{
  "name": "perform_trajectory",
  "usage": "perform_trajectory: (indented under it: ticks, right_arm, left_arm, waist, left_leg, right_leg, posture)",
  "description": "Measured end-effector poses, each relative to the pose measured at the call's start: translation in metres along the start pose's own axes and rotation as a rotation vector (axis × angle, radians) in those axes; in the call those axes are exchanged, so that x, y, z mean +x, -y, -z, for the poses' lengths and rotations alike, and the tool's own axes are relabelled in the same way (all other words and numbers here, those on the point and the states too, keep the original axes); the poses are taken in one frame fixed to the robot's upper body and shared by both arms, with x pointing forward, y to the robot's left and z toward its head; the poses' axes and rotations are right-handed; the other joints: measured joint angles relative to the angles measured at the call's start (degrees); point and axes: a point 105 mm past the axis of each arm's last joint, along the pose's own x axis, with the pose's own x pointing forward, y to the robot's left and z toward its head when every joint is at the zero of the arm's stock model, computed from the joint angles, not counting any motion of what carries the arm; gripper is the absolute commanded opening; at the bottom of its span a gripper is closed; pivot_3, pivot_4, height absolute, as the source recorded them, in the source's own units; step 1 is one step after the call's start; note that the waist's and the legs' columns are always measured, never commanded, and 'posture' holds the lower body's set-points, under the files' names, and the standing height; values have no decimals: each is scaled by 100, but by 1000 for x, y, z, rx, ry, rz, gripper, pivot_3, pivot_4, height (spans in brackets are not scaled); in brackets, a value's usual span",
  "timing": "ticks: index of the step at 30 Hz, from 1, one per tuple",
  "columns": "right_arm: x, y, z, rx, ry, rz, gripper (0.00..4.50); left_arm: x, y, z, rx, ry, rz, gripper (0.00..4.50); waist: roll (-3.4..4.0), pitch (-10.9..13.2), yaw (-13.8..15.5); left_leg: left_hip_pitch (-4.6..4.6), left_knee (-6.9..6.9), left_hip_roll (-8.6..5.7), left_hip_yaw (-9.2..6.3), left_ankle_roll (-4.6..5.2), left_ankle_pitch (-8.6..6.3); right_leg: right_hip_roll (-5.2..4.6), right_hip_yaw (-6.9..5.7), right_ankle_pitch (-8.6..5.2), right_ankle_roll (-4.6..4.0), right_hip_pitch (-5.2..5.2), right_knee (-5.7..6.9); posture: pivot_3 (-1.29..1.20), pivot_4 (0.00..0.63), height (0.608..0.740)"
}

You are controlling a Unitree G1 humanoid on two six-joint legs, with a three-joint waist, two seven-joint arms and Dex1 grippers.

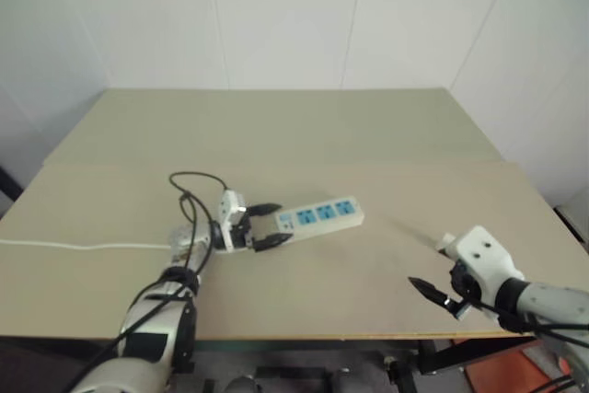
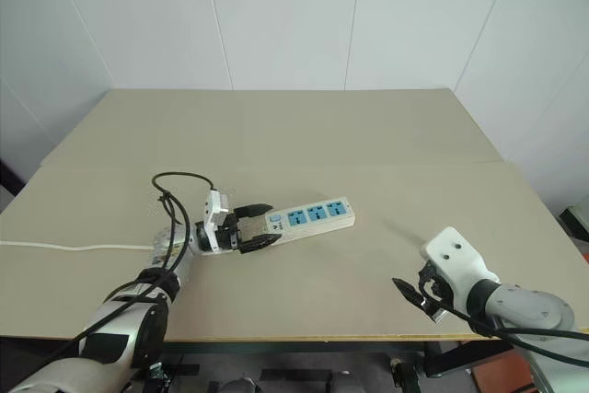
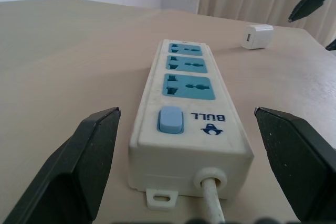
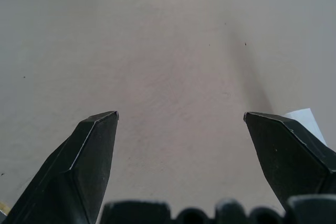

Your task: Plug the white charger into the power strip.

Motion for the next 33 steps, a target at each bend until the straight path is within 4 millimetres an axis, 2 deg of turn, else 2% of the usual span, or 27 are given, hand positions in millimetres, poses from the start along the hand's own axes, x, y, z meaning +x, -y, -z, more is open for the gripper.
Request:
perform_trajectory:
  ticks: [22, 23, 26, 33]
  right_arm:
    - [3, 1, 0, 28, 2, 34, 4500]
    - [3, 1, 0, 29, 6, 34, 4500]
    - [7, -3, -2, 29, 13, 19, 4500]
    - [8, -2, -6, 23, 22, 26, 4500]
  left_arm:
    - [9, 4, 6, 51, -134, 74, 4460]
    - [9, 3, 6, 53, -138, 68, 4073]
    - [8, 1, 7, 56, -145, 50, 3279]
    - [10, 2, 9, 93, -165, 59, 3263]
  waist:
    - [0, -9, -6]
    - [0, -11, -10]
    - [1, -12, -17]
    - [-1, -12, -11]
  left_leg:
    - [15, -1, 0, 1, 0, 0]
    - [20, -1, 0, 1, 0, 0]
    - [29, -2, 0, 1, 0, 0]
    - [74, -8, 1, 0, 1, -1]
  right_leg:
    - [1, 1, 0, 0, 12, 2]
    - [1, 1, 0, 0, 16, 2]
    - [1, 1, -1, 1, 24, 2]
    - [1, -1, -4, 6, 75, -11]
  posture:
    - [0, 150, 740]
    - [0, 150, 740]
    - [0, 150, 740]
    - [0, 150, 740]
